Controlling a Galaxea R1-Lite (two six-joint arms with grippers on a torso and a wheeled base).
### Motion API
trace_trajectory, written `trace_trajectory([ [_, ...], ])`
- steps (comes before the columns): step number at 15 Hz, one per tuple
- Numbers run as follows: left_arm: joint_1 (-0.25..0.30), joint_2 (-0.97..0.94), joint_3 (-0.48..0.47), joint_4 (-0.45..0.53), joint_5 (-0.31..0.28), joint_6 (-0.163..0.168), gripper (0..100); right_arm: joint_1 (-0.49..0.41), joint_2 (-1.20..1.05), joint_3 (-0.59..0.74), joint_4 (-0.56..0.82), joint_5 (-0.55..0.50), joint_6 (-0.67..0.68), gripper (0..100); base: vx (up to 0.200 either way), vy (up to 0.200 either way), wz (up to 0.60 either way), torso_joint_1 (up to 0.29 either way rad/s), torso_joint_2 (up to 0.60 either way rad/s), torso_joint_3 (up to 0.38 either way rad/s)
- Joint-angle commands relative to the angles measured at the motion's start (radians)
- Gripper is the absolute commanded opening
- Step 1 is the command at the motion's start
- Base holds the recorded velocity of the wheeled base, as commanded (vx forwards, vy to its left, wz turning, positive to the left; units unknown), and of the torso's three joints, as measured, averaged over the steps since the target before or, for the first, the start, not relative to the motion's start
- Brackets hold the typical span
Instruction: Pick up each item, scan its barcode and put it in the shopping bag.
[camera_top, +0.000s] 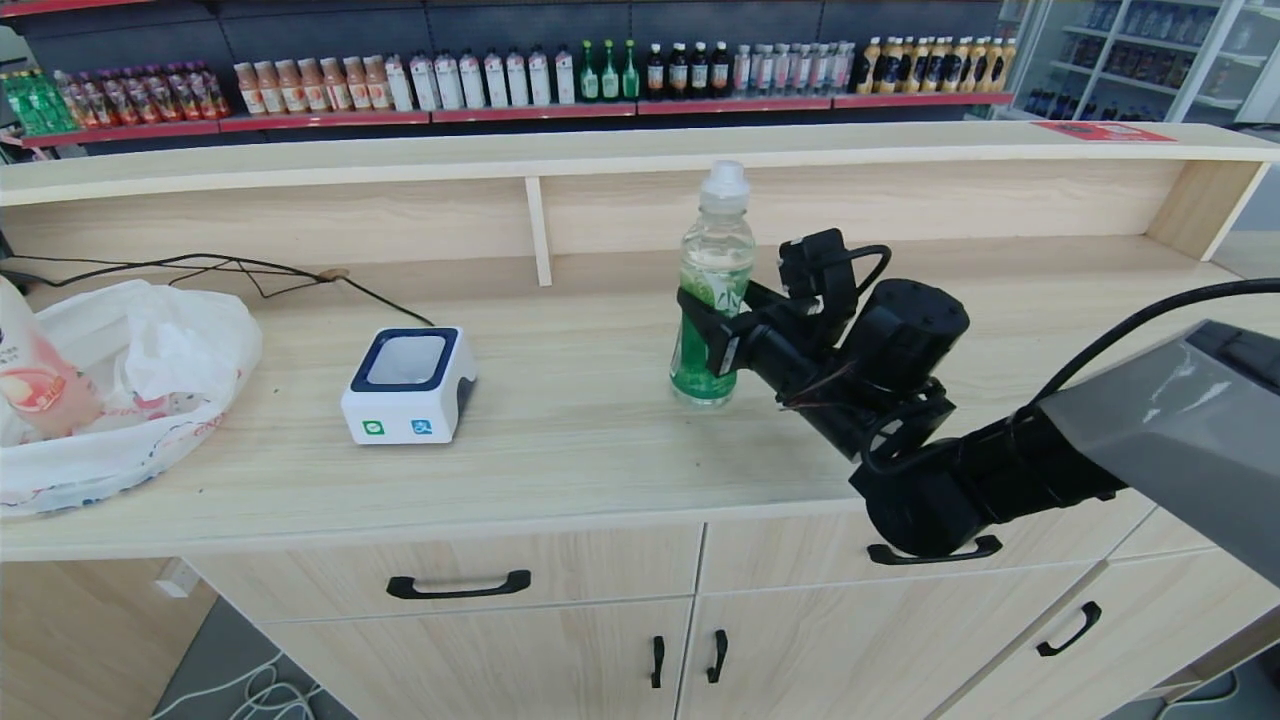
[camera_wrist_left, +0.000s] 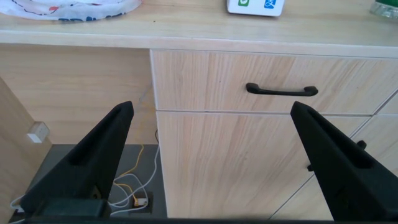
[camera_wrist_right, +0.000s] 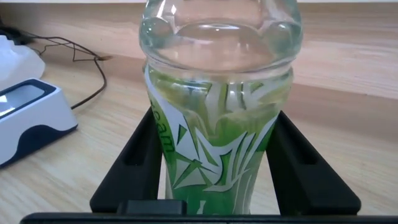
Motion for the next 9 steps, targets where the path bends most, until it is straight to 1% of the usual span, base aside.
trace_trajectory([
  [1, 0.0, 0.0, 0.0, 0.0, 0.0, 0.0, 100, 0.001, -0.028, 0.004, -0.002, 0.002, 0.002, 0, 0.0, 0.0, 0.0, 0.0, 0.0, 0.0],
  [6, 0.0, 0.0, 0.0, 0.0, 0.0, 0.0, 100, 0.013, -0.077, 0.052, -0.002, 0.013, 0.004, 0, 0.0, 0.0, 0.0, 0.0, 0.0, 0.0],
  [9, 0.0, 0.0, 0.0, 0.0, 0.0, 0.0, 100, 0.053, -0.143, 0.118, -0.008, 0.034, 0.012, 0, 0.0, 0.0, 0.0, 0.0, 0.0, 0.0],
])
